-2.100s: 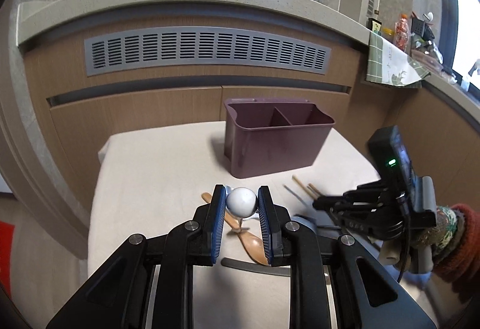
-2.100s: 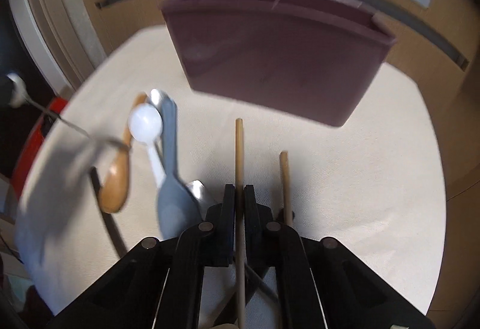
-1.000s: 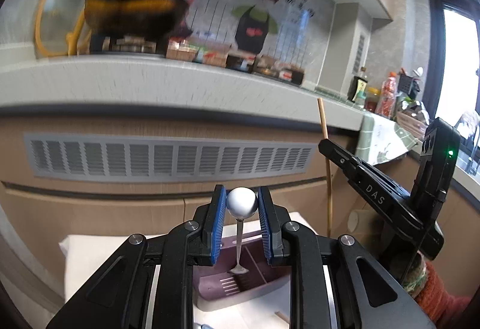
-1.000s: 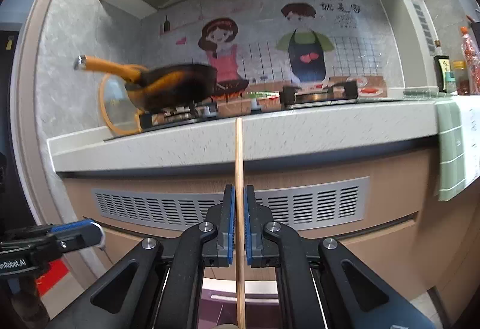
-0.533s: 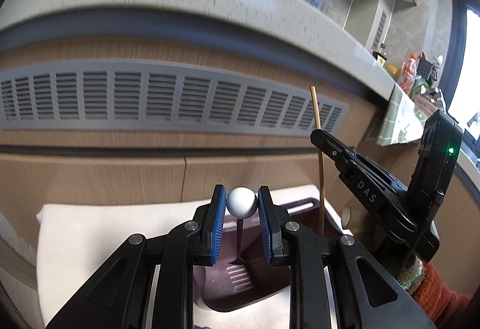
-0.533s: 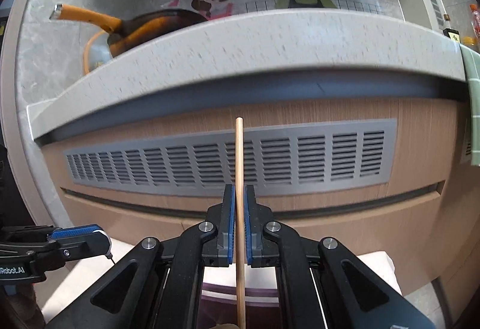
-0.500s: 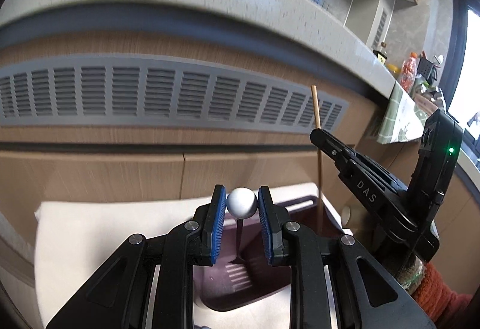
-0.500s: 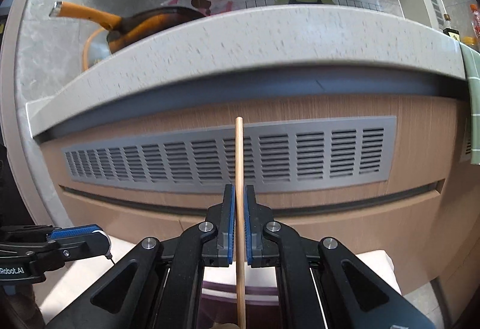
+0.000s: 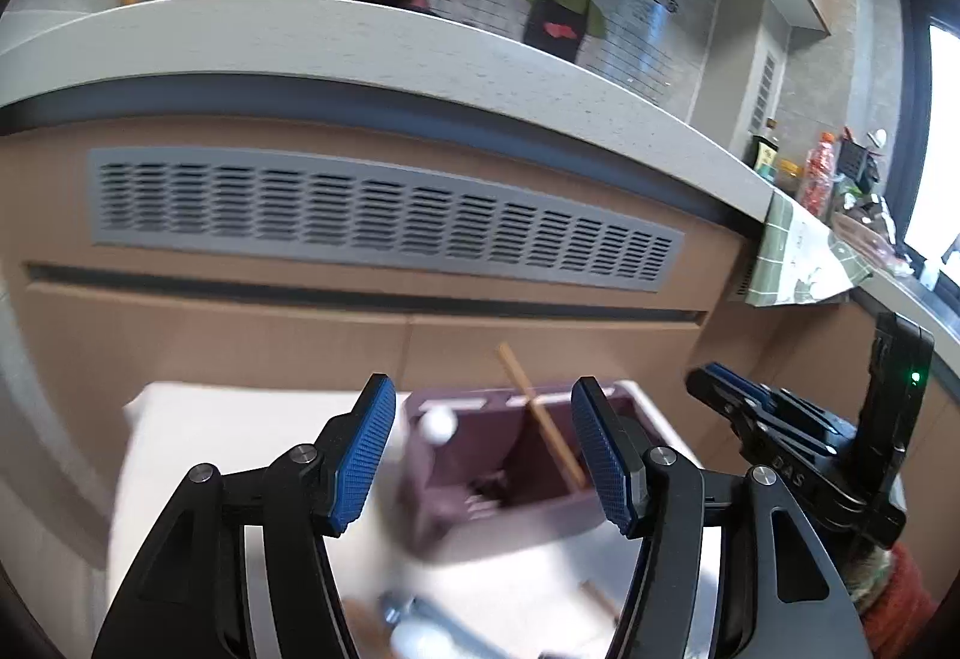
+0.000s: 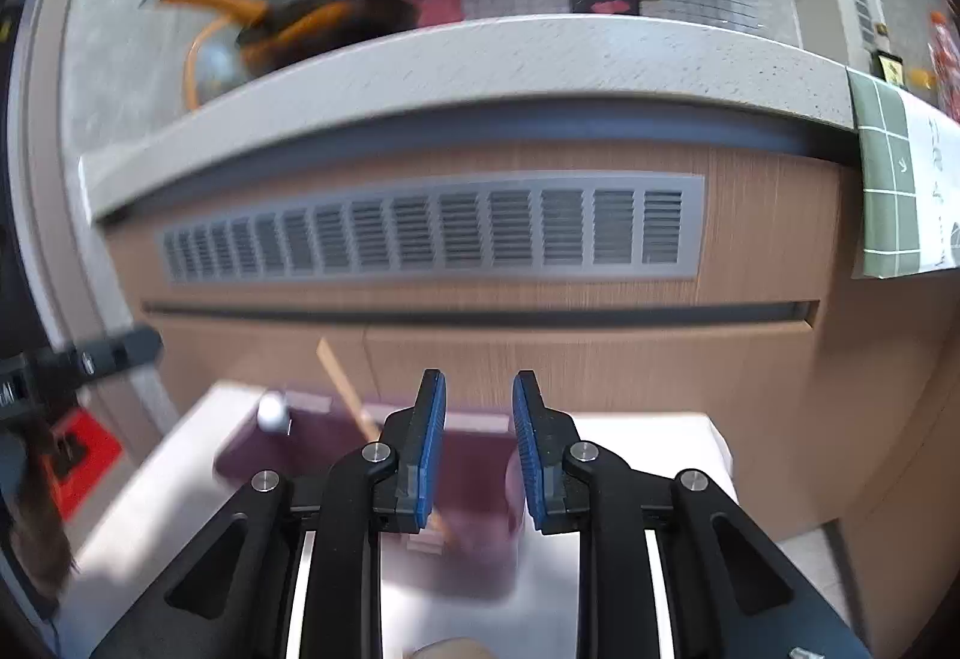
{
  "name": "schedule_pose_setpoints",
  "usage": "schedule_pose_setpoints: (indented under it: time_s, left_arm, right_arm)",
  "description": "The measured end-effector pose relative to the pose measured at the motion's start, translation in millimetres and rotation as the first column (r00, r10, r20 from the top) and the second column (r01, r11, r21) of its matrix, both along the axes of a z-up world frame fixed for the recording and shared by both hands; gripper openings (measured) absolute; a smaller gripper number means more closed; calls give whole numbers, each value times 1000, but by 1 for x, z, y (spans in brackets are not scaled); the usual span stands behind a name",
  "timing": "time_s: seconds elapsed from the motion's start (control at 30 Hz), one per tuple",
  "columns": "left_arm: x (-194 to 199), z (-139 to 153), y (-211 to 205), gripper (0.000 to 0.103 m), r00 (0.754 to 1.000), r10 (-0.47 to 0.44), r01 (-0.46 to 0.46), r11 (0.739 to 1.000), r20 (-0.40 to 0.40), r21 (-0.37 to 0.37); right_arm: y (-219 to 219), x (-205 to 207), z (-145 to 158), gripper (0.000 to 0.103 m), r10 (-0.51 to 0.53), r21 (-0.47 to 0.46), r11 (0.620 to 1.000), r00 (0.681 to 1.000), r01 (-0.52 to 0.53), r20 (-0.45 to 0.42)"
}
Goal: Organize utensils
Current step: 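Lift the spoon and chopstick over the maroon holder and open both tools, then grasp the second wooden chopstick with the right tool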
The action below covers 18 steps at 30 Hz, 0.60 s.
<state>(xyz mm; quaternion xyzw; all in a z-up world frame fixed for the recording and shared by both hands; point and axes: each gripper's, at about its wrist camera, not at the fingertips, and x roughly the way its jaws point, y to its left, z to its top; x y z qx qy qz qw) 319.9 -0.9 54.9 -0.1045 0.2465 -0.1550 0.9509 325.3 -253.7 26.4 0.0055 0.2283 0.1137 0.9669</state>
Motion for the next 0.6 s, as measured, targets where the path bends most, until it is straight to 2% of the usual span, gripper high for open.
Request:
schedule_pose_setpoints:
  time_s: [0.2,0.3,0.47,0.6]
  left_arm:
    - [-53,-28,27,65,995,80,-77,995,-65,56]
    - [-79,-43,40,70,991,96,-91,994,-98,54]
    - [-114,-63,56,74,982,161,-152,984,-100,91]
    - [-114,-78,72,76,966,190,-184,982,-174,52]
  right_arm:
    - [15,-37,-8,22,78,-34,996,990,-83,-116]
    - [24,-55,-14,22,132,-42,989,977,-141,-170]
    - [50,-80,-45,23,227,-92,960,928,-264,-294]
    - [76,-91,-67,23,285,-174,917,894,-360,-347]
